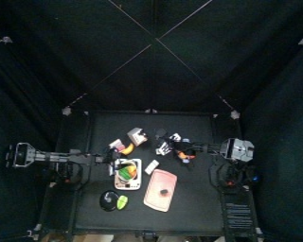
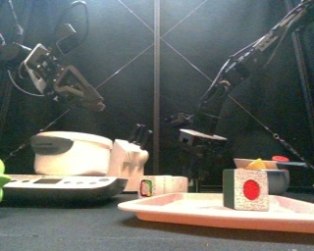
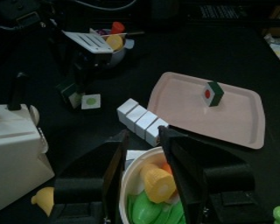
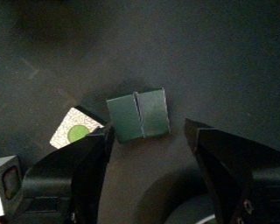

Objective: Grab sushi piece

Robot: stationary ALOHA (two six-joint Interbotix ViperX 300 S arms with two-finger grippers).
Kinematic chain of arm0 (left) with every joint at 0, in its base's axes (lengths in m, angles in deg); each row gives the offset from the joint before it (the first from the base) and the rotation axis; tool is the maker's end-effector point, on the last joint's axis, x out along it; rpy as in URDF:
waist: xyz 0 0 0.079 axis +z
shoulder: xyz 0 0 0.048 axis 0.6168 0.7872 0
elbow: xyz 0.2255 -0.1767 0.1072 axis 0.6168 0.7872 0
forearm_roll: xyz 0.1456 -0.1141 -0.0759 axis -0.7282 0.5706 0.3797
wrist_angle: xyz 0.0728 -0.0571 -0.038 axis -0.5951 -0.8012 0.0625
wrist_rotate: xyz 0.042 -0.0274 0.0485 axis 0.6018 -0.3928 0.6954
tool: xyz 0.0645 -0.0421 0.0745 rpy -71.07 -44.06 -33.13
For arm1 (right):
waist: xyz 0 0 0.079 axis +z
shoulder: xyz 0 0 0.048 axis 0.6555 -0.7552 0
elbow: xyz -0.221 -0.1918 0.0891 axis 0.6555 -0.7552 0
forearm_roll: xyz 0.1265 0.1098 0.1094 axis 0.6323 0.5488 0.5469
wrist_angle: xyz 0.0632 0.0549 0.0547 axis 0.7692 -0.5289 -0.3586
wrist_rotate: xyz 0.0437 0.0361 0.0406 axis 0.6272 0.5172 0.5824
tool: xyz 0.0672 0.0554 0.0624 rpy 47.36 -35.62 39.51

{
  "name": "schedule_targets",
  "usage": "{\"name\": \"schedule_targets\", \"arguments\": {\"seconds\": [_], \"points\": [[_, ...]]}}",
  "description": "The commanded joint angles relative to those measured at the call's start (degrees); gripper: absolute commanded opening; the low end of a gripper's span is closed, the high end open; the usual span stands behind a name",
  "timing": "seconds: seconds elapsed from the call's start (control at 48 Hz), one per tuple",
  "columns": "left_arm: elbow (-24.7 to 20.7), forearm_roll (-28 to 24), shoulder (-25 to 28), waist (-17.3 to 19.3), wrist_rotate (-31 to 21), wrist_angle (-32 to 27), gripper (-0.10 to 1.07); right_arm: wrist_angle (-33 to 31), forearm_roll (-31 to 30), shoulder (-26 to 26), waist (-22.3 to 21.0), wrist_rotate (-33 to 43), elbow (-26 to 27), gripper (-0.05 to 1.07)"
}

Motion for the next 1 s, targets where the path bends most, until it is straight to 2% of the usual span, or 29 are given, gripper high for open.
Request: {"name": "schedule_targets", "arguments": {"seconds": [0.0,0.104,0.292,0.562,0.708,0.979], "points": [[-1.0,0.1,-0.2,0.2,0.0,0.2,0.76,-2.6,0.0,4.3,2.1,-0.1,1.1,0.95],[-1.0,0.1,-0.2,0.1,0.1,0.2,0.76,-6.0,0.0,6.9,6.2,0.0,1.4,0.95],[-0.7,0.1,-0.2,0.6,0.2,0.2,0.76,-10.3,0.6,9.9,18.5,-0.6,1.4,0.95],[-0.3,0.1,-0.2,0.7,-0.1,0.2,0.76,-11.2,1.0,8.4,34.5,-0.7,2.7,0.94],[-0.3,0.1,-0.2,0.7,-0.1,0.2,0.76,-13.4,1.8,6.0,39.2,-0.5,5.3,0.94],[-0.3,0.1,-0.2,0.7,-0.1,0.2,0.76,-15.5,4.8,-0.4,41.4,-0.9,8.8,0.94]]}}
